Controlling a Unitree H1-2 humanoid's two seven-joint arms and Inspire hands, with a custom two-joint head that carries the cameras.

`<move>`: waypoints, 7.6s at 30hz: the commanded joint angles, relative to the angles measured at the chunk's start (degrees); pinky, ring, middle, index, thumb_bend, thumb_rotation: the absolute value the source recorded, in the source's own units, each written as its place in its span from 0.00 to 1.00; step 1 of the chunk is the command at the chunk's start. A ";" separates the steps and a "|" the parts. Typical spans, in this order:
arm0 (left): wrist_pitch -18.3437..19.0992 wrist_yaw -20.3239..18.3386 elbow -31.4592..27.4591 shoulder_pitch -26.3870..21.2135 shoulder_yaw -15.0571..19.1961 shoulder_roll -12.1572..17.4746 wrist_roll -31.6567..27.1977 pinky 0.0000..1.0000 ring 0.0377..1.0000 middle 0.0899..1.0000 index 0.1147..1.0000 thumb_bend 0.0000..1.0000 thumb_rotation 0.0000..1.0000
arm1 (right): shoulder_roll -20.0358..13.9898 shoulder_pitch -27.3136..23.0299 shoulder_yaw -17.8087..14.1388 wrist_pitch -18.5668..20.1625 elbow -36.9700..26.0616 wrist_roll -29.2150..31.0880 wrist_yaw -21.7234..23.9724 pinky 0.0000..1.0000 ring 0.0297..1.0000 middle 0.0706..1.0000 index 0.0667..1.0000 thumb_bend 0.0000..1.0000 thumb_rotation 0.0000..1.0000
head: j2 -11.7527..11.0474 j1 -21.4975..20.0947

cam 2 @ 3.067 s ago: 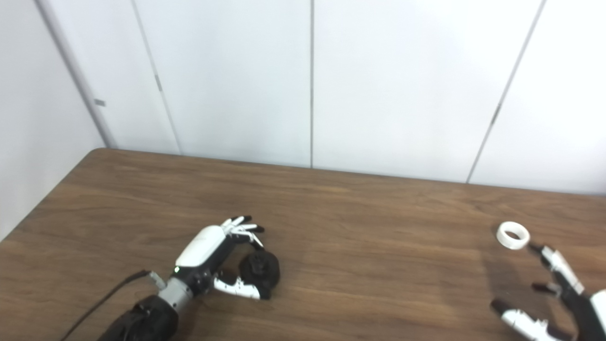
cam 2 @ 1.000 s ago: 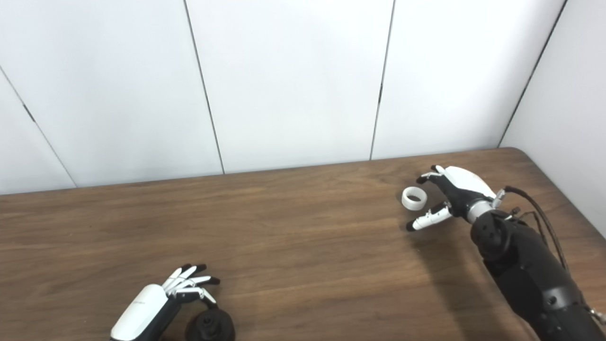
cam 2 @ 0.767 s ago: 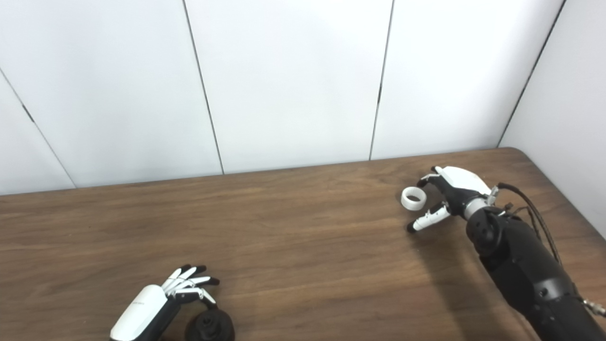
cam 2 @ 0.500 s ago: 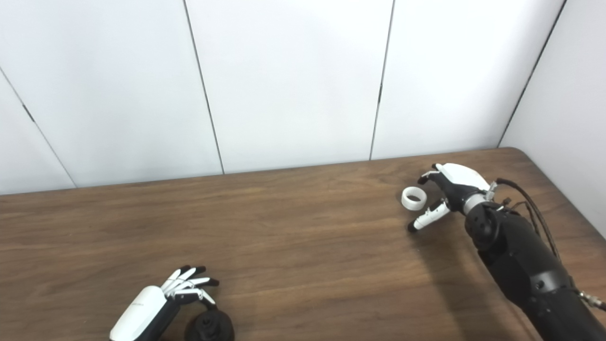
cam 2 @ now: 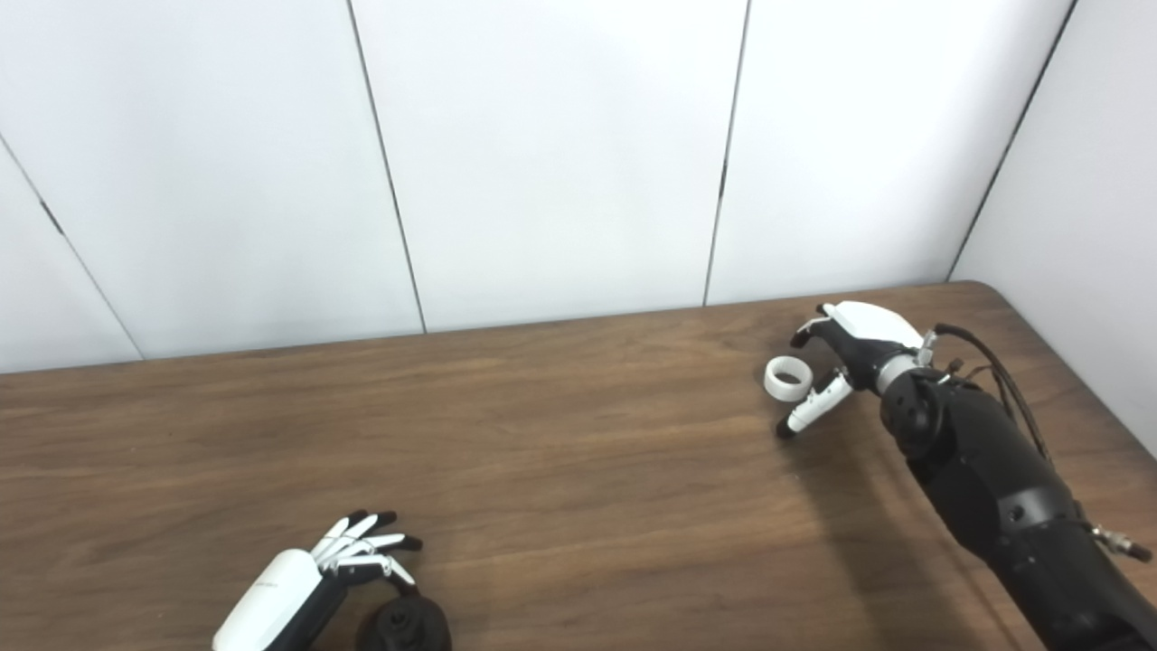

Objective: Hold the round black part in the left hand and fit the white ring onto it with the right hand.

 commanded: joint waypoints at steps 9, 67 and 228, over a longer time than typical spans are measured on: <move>-0.19 0.06 -1.86 -0.15 0.58 -0.07 0.28 1.00 0.95 0.81 0.41 0.52 0.04 | -1.92 -2.73 -0.09 -1.24 0.71 0.02 0.10 1.00 1.00 1.00 0.72 0.81 0.27 | 0.14 0.06; -1.21 -0.06 -1.16 -0.20 1.47 -0.09 -0.14 1.00 0.95 0.81 0.41 0.52 0.04 | -2.20 -3.11 1.68 -4.99 2.38 0.42 -2.28 0.99 1.00 0.89 0.45 0.52 0.12 | 0.81 -0.49; 3.06 4.93 24.25 -17.19 -18.94 -3.14 6.87 1.00 0.98 0.85 0.41 0.52 0.05 | 20.53 7.72 2.18 -16.09 -34.71 11.09 10.01 1.00 1.00 0.93 0.44 0.51 0.12 | 2.34 3.51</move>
